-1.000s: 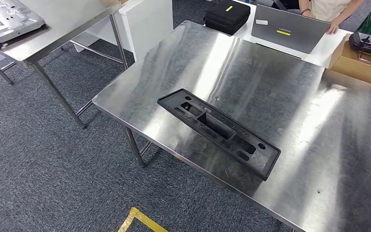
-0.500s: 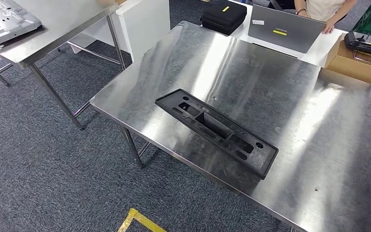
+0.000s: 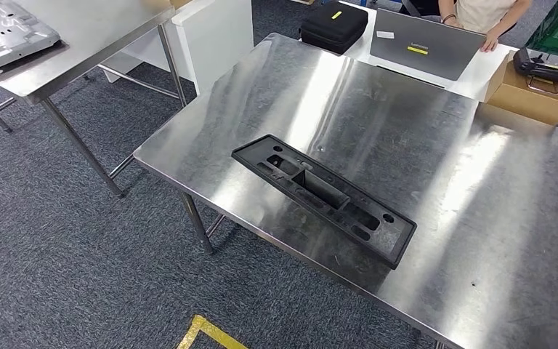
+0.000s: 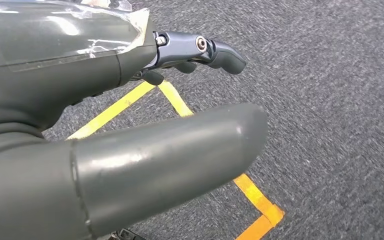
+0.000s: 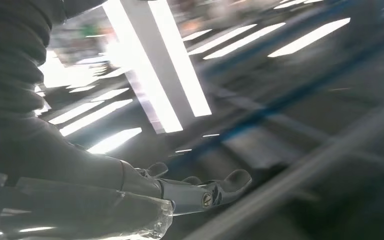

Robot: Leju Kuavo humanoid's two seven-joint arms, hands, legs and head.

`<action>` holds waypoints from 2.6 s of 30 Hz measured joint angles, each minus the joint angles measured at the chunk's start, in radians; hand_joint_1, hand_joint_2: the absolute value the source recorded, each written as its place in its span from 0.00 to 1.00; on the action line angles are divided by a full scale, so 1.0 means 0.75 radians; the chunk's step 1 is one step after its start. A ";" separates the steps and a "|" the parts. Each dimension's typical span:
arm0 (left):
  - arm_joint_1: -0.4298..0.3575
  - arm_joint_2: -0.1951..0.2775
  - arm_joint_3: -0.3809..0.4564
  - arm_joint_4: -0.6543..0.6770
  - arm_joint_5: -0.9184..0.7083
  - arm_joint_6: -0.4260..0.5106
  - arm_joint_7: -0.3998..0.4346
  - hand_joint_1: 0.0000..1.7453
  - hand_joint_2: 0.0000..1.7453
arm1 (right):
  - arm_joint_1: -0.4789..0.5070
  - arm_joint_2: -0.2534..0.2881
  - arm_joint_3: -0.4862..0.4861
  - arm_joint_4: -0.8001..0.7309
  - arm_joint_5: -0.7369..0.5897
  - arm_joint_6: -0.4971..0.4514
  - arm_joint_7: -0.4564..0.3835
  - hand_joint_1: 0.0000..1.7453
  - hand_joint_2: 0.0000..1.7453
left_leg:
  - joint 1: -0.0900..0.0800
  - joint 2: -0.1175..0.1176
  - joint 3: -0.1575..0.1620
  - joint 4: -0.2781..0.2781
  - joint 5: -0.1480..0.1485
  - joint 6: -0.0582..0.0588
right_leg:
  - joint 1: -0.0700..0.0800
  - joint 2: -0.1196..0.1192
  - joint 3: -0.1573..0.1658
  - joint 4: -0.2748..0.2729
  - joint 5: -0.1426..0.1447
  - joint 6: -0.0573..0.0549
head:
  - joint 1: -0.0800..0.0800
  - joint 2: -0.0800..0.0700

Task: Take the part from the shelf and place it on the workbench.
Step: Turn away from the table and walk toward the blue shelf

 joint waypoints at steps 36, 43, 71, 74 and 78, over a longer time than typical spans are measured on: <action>0.001 -0.024 0.025 0.007 -0.102 -0.006 0.060 0.00 0.00 | -0.077 0.128 0.001 1.333 0.289 -0.284 0.963 0.00 1.00 | -0.002 0.002 0.000 0.000 -0.002 0.001 | -0.001 0.001 0.002 0.001 -0.001 0.000 | 0.000 0.000; 0.003 -0.018 0.017 0.008 -0.088 -0.014 0.061 0.00 0.00 | -0.096 0.158 0.006 1.586 0.247 -0.286 0.903 0.00 1.00 | -0.002 0.002 0.000 -0.001 -0.002 0.000 | -0.001 0.001 0.003 0.001 -0.001 0.000 | 0.000 0.000; 0.011 0.084 -0.108 0.018 -0.218 -0.223 0.283 0.00 0.00 | -0.152 0.258 0.187 2.098 0.430 0.319 0.935 0.00 1.00 | 0.000 0.001 -0.002 -0.001 0.000 -0.001 | -0.001 0.001 0.002 0.001 -0.001 -0.001 | 0.001 0.000; 0.011 0.088 -0.125 0.018 -0.231 -0.237 0.306 0.00 0.00 | -0.155 0.274 0.220 2.104 0.460 0.338 0.979 0.00 1.00 | 0.000 0.001 -0.002 -0.001 0.000 -0.001 | -0.001 0.001 0.002 0.001 -0.001 -0.001 | 0.001 0.000; 0.011 0.089 -0.139 0.019 -0.235 -0.241 0.325 0.00 0.00 | -0.159 0.284 0.249 2.108 0.472 0.345 1.003 0.00 1.00 | -0.001 0.002 -0.002 -0.001 0.000 -0.001 | -0.001 0.001 0.002 0.001 -0.001 -0.001 | 0.000 0.000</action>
